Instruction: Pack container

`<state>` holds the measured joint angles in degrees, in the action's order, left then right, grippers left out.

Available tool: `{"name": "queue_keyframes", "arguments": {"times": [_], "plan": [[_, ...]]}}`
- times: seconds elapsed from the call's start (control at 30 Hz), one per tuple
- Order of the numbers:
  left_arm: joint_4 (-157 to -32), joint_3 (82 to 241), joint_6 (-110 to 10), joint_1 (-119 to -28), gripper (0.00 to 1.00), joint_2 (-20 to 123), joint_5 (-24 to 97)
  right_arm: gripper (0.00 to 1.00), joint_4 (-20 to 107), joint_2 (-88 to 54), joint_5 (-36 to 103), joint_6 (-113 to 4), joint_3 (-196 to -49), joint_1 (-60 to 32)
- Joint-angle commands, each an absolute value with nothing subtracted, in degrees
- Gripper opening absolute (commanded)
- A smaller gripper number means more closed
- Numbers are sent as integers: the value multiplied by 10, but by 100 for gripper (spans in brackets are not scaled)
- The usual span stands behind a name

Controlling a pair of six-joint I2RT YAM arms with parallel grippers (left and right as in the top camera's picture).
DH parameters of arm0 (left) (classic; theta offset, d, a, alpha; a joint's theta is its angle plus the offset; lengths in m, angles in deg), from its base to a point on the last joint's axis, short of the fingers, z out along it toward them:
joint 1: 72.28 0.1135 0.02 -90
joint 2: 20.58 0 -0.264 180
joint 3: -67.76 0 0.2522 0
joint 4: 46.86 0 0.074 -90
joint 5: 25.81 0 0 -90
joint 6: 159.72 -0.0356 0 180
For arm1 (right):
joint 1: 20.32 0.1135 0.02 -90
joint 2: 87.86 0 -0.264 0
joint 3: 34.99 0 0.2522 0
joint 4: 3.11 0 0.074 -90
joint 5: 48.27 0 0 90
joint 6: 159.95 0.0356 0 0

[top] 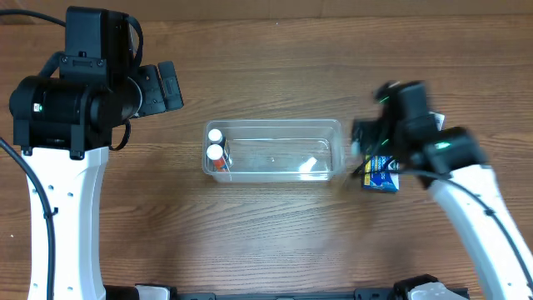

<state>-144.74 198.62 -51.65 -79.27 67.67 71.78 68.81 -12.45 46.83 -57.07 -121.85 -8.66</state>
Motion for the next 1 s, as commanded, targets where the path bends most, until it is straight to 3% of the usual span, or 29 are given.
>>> {"name": "queue_keyframes", "arguments": {"times": [0.0, 0.07, 0.3, 0.7, 0.97], "plan": [[-1446, 1990, -511, -790, 100, 678, 723, 93, 666, -124, 488, -578, -1251, -178], [-1446, 1990, -511, -790, 100, 678, 723, 100, 648, -105, 456, -617, -1251, -237], [-1446, 1990, -511, -790, 100, 678, 723, 100, 635, 18, 416, -629, -1251, -322], [-1447, 1989, -511, -790, 100, 682, 723, 100, 584, 192, 464, -631, -1251, -332], [-1448, 1989, -509, -790, 100, 692, 721, 100, 568, 199, 466, -643, -1250, -332]]}}
